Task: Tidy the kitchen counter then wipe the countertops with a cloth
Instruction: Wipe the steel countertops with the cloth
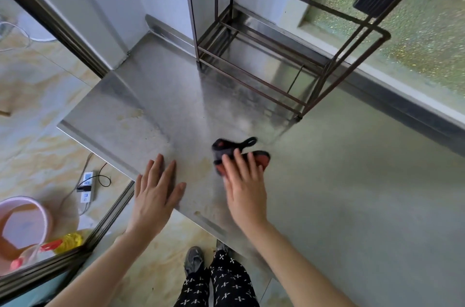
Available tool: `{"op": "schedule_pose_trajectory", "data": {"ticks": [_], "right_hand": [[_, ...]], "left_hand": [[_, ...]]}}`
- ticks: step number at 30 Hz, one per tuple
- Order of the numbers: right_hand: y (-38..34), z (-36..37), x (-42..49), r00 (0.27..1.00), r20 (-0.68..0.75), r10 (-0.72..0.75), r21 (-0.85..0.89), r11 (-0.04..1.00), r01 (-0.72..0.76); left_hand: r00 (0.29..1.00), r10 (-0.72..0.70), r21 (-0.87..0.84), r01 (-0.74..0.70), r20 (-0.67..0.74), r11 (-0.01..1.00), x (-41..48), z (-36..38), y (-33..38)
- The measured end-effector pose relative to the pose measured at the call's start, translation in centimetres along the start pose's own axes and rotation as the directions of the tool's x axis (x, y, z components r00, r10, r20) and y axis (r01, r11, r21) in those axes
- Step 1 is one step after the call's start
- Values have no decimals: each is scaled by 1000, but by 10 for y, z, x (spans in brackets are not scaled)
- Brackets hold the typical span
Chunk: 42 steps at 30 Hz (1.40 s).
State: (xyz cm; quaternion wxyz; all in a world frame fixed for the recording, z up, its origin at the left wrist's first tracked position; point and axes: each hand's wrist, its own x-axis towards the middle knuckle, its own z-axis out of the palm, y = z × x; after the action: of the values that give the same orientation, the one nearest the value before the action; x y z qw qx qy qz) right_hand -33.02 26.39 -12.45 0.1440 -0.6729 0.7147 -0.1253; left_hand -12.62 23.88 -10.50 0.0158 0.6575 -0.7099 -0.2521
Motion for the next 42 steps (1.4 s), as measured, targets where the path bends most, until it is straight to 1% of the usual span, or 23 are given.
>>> {"op": "schedule_pose_trajectory", "data": {"ticks": [2, 3, 4, 5, 7, 9, 10, 12, 14, 16, 17, 19, 20, 21, 22, 23, 26, 30, 34, 36, 38, 40, 42], "right_hand": [[-4, 4, -26, 982, 86, -167, -56, 983, 172], [2, 4, -34, 973, 105, -203, -85, 973, 212], [8, 4, -40, 977, 99, -188, -107, 974, 199], [14, 2, -47, 990, 74, -120, -114, 985, 128], [18, -2, -57, 995, 5, 102, -88, 991, -101], [6, -2, -65, 955, -24, 296, -40, 954, -296], [-5, -1, -67, 938, -9, 346, -14, 938, -346], [-30, 5, -69, 935, 37, 353, 33, 935, -354], [-48, 10, -71, 966, 66, 251, 48, 966, -255], [-55, 2, -70, 977, 115, 179, 182, 963, -198], [-54, -5, -70, 970, 132, 205, 287, 929, -236], [-44, -19, -71, 921, -5, 390, 369, 857, -361], [-36, -24, -71, 854, -114, 507, 353, 825, -442], [-29, -27, -71, 777, -173, 605, 342, 777, -529], [-25, -28, -71, 716, -161, 679, 338, 720, -607], [-25, -28, -71, 685, -118, 719, 326, 679, -657], [-39, -19, -70, 651, -39, 758, 304, 629, -715], [-57, -10, -67, 611, -54, 790, 429, 570, -700], [-74, -22, -65, 649, -8, 761, 696, 470, -542], [-82, -36, -64, 709, -51, 704, 744, 500, -443], [-85, -49, -61, 763, -73, 642, 760, 531, -374], [-88, -62, -56, 776, -105, 622, 765, 549, -337], [-90, -76, -49, 757, -165, 632, 759, 571, -312]], "left_hand": [[1000, -2, 26, 2, 6, 1000, -2, 2, -1], [1000, 1, 36, -1, 12, 999, -3, 3, -2], [1000, 2, 46, -3, 19, 999, -3, 4, -2], [1000, 1, 55, -2, 23, 999, -3, 4, -2], [1000, -3, 66, 1, 30, 998, -3, 3, -2], [999, -2, 69, -1, 39, 998, -3, 1, -2], [999, 4, 67, -7, 43, 998, -4, 0, -2], [998, 19, 67, -23, 53, 998, -4, -2, -3], [999, 23, 46, -25, 49, 999, -3, -3, -2], [999, 29, 2, -29, 27, 1000, -1, -6, 0], [999, 50, -19, -50, 18, 999, 1, -8, 3], [989, 145, -52, -145, 13, 988, 6, -15, 10], [978, 206, -68, -204, 17, 977, 9, -19, 14], [966, 257, -88, -254, 35, 963, 13, -21, 20], [952, 296, -113, -287, 74, 951, 18, -24, 26], [937, 327, -144, -309, 123, 940, 22, -26, 33], [886, 383, -223, -331, 259, 917, 35, -25, 50], [797, 422, -226, -358, 431, 906, 45, -19, 58], [754, 429, -174, -398, 498, 901, 51, -19, 54], [726, 477, -207, -435, 496, 876, 53, -25, 53], [657, 566, -271, -503, 497, 821, 55, -36, 54], [541, 662, -361, -564, 518, 743, 60, -50, 58], [495, 676, -463, -494, 546, 736, 64, -67, 61]]}}
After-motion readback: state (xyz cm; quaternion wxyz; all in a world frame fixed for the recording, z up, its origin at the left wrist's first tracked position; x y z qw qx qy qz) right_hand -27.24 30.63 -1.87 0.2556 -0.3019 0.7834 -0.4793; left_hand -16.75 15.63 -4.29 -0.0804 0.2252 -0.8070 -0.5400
